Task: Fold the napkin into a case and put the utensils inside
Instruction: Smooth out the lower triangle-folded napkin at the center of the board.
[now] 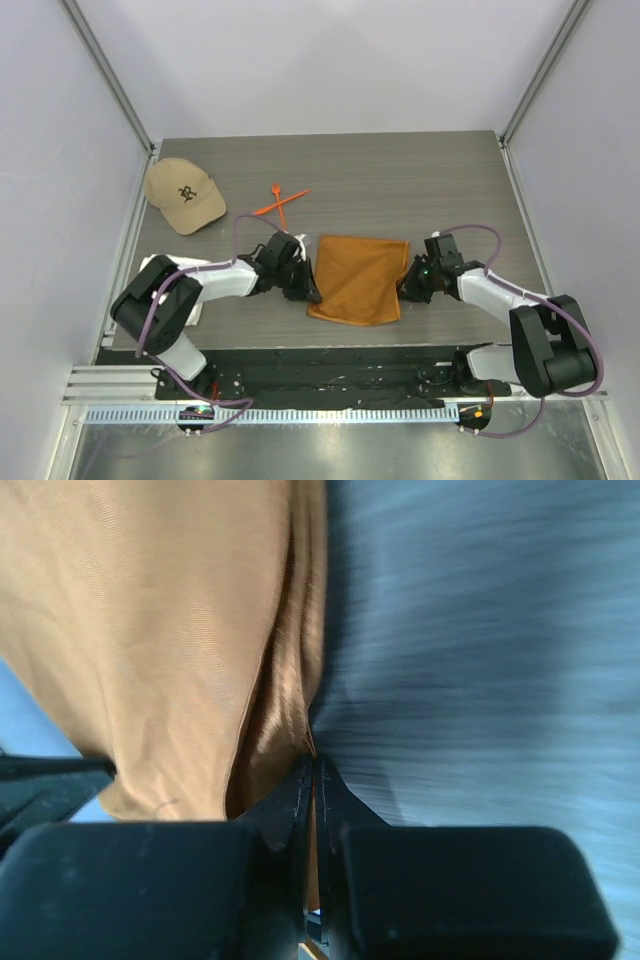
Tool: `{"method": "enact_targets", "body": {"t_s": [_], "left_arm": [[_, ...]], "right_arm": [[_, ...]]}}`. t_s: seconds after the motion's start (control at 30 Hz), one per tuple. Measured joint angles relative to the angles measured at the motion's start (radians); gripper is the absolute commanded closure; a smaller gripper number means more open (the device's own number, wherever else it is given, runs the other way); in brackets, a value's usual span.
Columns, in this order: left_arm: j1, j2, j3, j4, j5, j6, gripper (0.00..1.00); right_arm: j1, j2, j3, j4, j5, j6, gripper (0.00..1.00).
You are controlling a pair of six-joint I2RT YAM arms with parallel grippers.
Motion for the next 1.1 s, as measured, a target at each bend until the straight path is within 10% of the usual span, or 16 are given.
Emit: {"method": "enact_targets", "body": {"t_s": [0.27, 0.63, 1.1], "left_arm": [[0.018, -0.148, 0.000, -0.169, -0.160, 0.035, 0.74], [0.033, -0.002, 0.381, -0.263, -0.148, 0.128, 0.86], [0.166, 0.302, 0.555, -0.226, -0.130, 0.113, 0.90]], "right_arm": [[0.070, 0.058, 0.068, -0.037, 0.024, -0.037, 0.86], [-0.027, 0.074, 0.233, -0.196, 0.256, -0.183, 0.64], [-0.026, 0.341, 0.476, -0.113, 0.177, -0.262, 0.86]]}}
